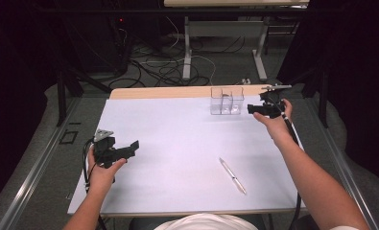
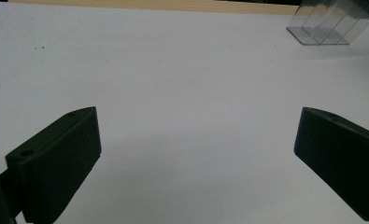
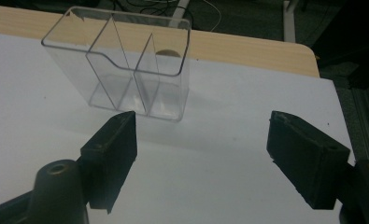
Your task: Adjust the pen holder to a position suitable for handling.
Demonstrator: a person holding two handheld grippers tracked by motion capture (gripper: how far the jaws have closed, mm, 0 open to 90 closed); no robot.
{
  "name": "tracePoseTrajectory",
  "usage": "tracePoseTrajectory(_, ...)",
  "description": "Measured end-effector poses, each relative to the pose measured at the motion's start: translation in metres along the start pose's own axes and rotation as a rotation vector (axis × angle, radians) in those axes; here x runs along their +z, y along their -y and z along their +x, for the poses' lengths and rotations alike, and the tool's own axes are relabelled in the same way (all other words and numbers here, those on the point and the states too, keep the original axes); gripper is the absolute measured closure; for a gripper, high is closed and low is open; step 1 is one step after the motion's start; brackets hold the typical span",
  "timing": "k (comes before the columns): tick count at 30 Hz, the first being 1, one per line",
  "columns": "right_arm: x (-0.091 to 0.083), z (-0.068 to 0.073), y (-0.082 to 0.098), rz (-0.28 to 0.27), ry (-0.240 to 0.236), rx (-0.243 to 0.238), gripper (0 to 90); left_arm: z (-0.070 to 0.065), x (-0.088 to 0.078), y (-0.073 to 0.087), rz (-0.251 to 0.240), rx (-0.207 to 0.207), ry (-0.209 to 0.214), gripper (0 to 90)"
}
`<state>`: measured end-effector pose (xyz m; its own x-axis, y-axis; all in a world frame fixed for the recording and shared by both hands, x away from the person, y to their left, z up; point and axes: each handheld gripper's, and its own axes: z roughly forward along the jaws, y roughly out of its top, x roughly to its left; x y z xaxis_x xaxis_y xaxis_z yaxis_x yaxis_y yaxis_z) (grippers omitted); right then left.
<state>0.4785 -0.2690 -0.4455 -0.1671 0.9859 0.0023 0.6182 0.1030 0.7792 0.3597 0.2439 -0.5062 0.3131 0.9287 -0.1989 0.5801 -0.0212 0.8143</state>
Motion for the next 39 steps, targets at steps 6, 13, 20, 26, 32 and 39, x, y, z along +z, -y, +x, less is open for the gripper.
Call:
tracePoseTrajectory(6,0.001,0.004,-0.026,0.02,0.01,-0.012,27.0,0.001,0.001,0.001,0.011,0.003,0.001,0.4)
tracePoseTrajectory(13,0.01,0.006,-0.051,0.044,-0.011,0.001,29.8,0.001,0.002,0.001,0.009,0.002,-0.001,0.4)
tracePoseTrajectory(20,0.021,0.011,-0.061,0.061,-0.021,0.001,34.0,0.001,0.003,0.002,0.014,0.004,-0.002,0.4)
tracePoseTrajectory(26,0.037,0.009,-0.062,0.076,-0.022,0.041,38.0,0.002,0.003,0.002,0.017,0.004,-0.004,0.4)
tracePoseTrajectory(32,0.054,0.005,-0.059,0.09,-0.005,0.039,40.7,0.002,0.003,0.003,0.023,0.0,-0.008,0.4)
tracePoseTrajectory(39,0.07,0.0,-0.057,0.097,0.007,0.057,48.1,0.002,0.003,0.004,0.021,-0.007,-0.009,0.4)
